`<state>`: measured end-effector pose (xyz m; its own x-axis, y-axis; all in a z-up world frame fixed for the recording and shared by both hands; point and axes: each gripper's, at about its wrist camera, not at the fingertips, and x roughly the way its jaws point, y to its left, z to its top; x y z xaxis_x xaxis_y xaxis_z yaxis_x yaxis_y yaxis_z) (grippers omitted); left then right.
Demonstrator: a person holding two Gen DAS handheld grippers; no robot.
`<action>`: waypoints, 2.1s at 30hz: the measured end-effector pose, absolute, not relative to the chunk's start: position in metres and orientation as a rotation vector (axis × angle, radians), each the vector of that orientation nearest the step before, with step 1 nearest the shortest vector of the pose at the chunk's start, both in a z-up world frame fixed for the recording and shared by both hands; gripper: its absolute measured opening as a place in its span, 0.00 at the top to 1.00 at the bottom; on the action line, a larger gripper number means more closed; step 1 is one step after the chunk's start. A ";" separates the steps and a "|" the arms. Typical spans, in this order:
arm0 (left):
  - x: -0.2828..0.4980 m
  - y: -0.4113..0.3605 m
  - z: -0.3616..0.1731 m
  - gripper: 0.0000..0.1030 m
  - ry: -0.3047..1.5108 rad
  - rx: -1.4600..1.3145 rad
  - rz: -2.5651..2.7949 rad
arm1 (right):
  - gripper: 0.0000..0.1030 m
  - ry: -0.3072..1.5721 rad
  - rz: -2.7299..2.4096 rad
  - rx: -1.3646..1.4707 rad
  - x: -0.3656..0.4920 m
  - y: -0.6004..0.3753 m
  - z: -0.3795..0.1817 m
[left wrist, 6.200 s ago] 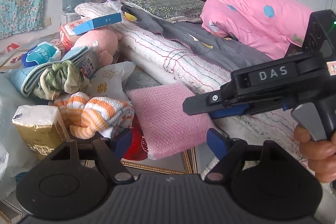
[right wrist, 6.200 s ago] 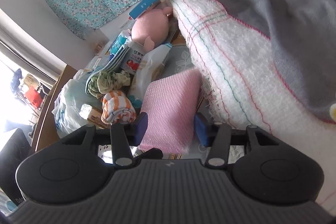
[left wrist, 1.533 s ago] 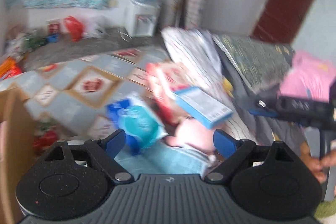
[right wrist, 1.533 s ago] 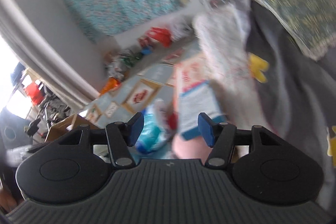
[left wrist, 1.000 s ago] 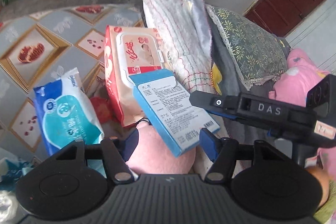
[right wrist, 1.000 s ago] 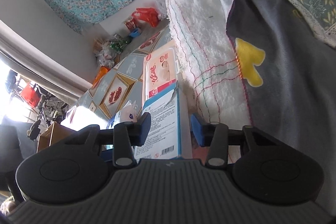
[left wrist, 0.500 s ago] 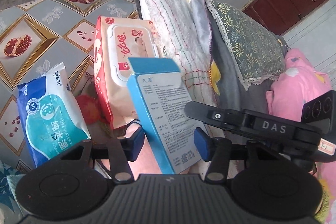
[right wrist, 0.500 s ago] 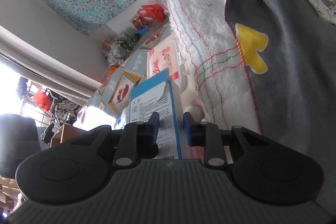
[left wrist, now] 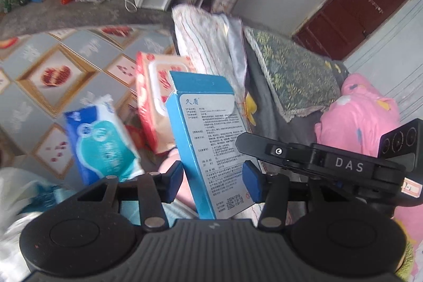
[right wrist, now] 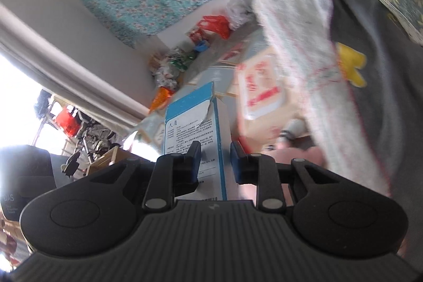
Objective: Organize soft objects
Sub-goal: 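Carry the medicine box into the cardboard box and release it beside the pad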
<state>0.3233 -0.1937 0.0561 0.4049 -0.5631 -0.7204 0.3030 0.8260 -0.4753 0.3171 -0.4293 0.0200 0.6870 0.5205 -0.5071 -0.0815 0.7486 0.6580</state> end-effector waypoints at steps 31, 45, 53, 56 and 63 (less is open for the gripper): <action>0.269 0.245 0.024 0.54 0.891 -0.654 0.123 | 0.76 1.001 0.876 0.308 0.340 0.057 0.064; 0.321 0.238 -0.033 0.54 1.069 -0.598 0.166 | 0.76 0.909 0.815 0.212 0.357 0.015 0.051; 0.266 0.218 -0.023 0.47 1.178 -0.467 0.145 | 0.75 0.834 0.902 0.233 0.331 -0.014 0.075; 0.263 0.197 -0.030 0.48 1.212 -0.346 0.149 | 0.75 0.828 0.929 0.239 0.324 -0.020 0.077; 0.286 0.174 -0.065 0.61 1.301 -0.156 0.221 | 0.75 0.817 0.958 0.276 0.314 -0.036 0.078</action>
<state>0.2858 0.1736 -0.0650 0.2496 0.0744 -0.9655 -0.2490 0.9684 0.0102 0.3140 -0.0362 0.0783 0.3112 0.8122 -0.4934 -0.6161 0.5678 0.5459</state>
